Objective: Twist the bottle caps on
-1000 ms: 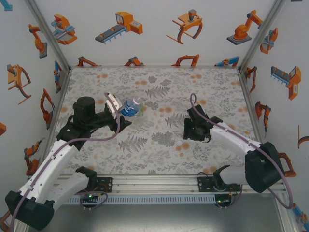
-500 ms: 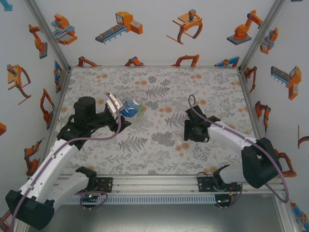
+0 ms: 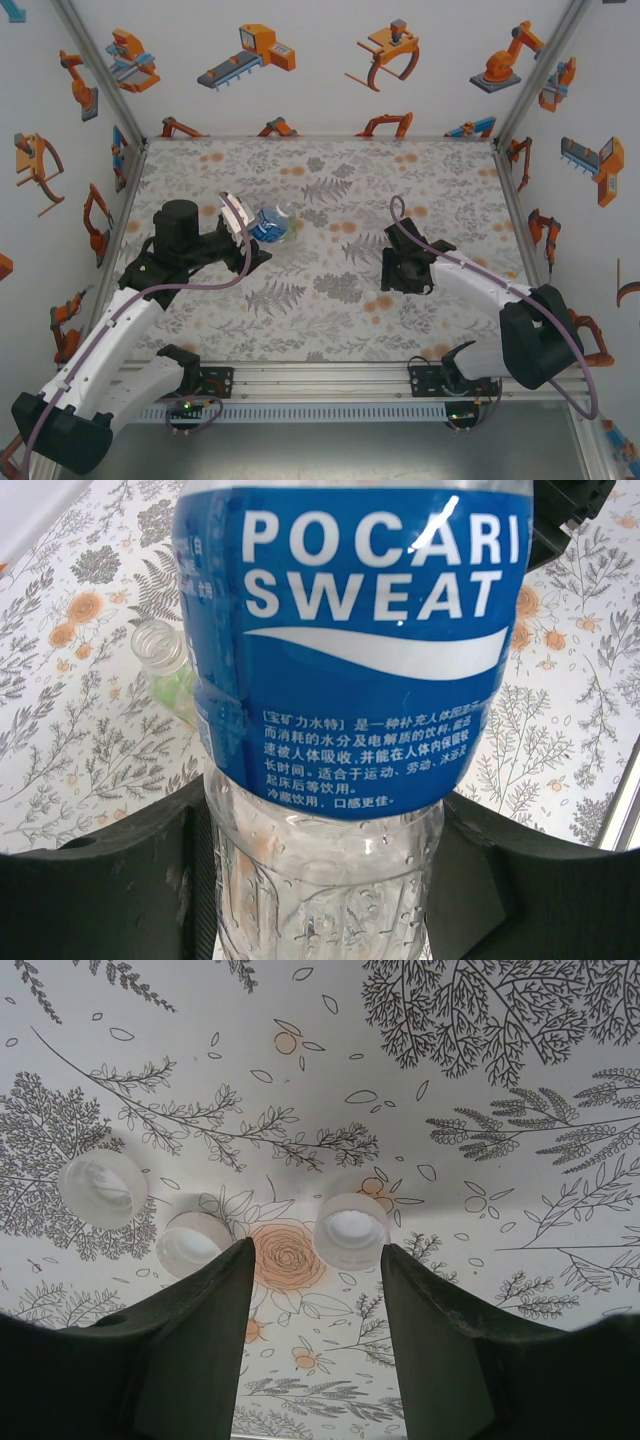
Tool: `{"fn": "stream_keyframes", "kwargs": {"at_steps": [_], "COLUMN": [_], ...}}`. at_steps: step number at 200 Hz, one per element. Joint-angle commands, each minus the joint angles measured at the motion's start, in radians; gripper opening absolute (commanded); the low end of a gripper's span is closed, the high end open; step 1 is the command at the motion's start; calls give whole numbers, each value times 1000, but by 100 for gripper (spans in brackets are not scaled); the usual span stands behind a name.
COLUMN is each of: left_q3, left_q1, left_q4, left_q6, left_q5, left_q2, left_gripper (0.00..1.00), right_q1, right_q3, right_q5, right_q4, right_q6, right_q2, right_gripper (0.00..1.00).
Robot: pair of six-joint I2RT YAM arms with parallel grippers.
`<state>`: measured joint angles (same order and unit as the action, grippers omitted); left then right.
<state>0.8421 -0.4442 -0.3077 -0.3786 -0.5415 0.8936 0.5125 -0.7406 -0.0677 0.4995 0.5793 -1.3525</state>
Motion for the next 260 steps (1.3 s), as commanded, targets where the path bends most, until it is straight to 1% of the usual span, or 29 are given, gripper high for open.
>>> {"fn": "stream_keyframes", "kwargs": {"at_steps": [1, 81, 162, 187, 260], "left_q3": [14, 15, 14, 15, 14], "left_q1": [4, 4, 4, 3, 4], "left_q4": [5, 5, 5, 5, 5], "left_q6": [-16, -16, -16, -15, -15], "left_q5": [-5, -4, -4, -5, -4], "left_q2": [2, 8, 7, 7, 1], "left_gripper": [0, 0, 0, 0, 0], "right_q1": [-6, -6, -6, -6, -6], "right_q3": [-5, -6, -28, -23, 5], "right_q5": [5, 2, -25, -26, -15], "right_q4": [-8, 2, 49, 50, 19], "right_q6": [1, 0, -10, -9, -1], "right_q2": [-14, -37, 24, 26, 4], "right_gripper": [50, 51, 52, 54, 53]}}
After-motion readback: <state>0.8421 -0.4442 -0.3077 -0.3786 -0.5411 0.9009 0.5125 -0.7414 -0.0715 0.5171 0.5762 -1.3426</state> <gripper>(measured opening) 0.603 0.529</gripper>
